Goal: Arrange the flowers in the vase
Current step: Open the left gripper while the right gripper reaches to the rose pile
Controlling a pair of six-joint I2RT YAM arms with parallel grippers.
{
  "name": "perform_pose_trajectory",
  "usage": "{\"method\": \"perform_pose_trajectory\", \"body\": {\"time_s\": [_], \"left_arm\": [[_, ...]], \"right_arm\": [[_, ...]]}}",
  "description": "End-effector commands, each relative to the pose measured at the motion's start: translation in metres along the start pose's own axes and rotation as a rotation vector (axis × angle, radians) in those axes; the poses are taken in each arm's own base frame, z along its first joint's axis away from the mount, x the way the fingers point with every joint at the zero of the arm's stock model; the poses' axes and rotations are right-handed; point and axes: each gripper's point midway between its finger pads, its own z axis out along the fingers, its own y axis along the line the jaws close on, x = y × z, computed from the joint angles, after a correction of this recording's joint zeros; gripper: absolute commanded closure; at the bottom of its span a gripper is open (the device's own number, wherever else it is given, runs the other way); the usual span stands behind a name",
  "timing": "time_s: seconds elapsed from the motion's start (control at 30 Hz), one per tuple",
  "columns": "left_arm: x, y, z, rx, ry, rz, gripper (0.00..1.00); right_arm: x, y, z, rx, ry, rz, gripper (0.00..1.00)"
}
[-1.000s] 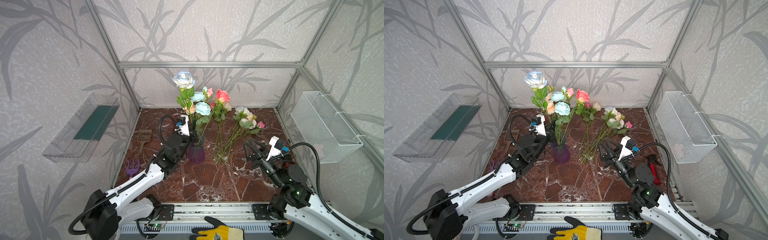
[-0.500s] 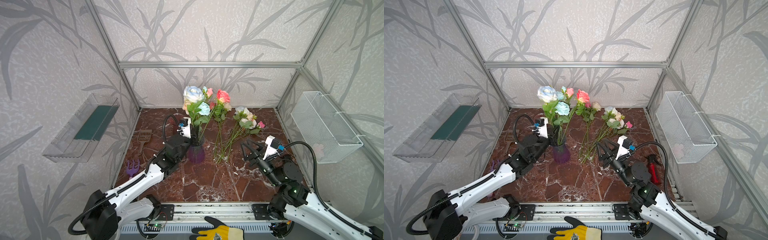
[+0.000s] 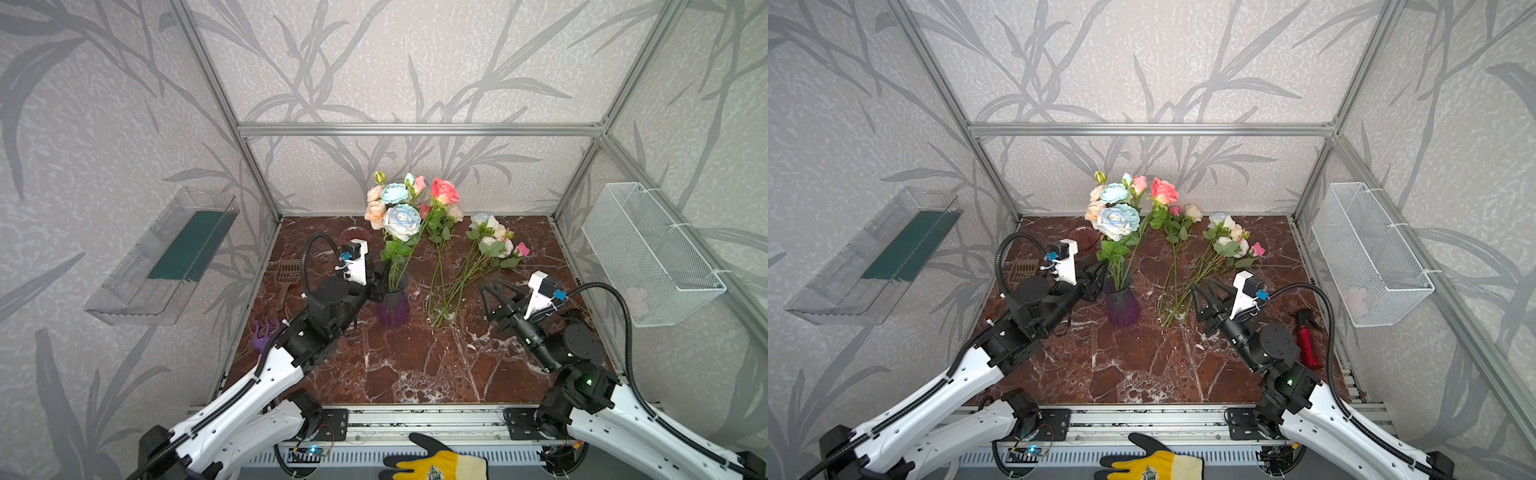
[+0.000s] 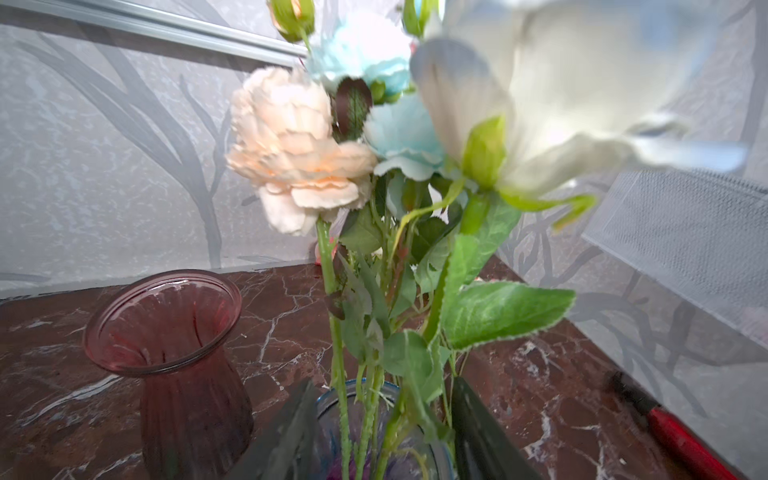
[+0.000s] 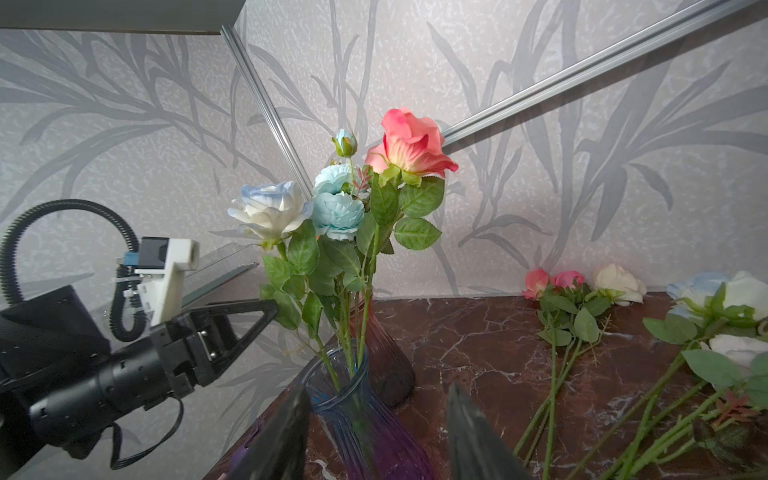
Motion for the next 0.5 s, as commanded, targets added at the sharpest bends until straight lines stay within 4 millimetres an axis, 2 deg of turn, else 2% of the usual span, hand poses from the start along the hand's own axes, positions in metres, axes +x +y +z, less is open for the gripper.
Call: {"method": "perform_pose_trajectory", "body": {"time_s": [0.0,0.17,0.27,0.37,0.47], "left_arm": [[-0.012,0.01,-0.026,-0.037,-0.009,-0.002,0.4],[-0.036,0.046,-0.061,-0.218,-0.104,-0.05,0.31],[-0.058,0.058,-0.071,-0.293,-0.193,-0.09,0.26],[-0.082,0.062,-0.066,-0.344,-0.263,-0.097,0.22],[-0.097,0.061,-0.05,-0.383,-0.273,-0.064,0.21]], "right_arm": [[0.005,-0.012,0.006,0.09,0.053,-0.056,0.47],[0.026,-0.045,0.023,0.268,0.229,-0.123,0.46],[0.047,-0.072,0.04,0.343,0.378,-0.096,0.47],[0.07,-0.098,0.061,0.384,0.505,-0.056,0.5],[0.092,-0.118,0.084,0.417,0.606,-0.073,0.55]]}}
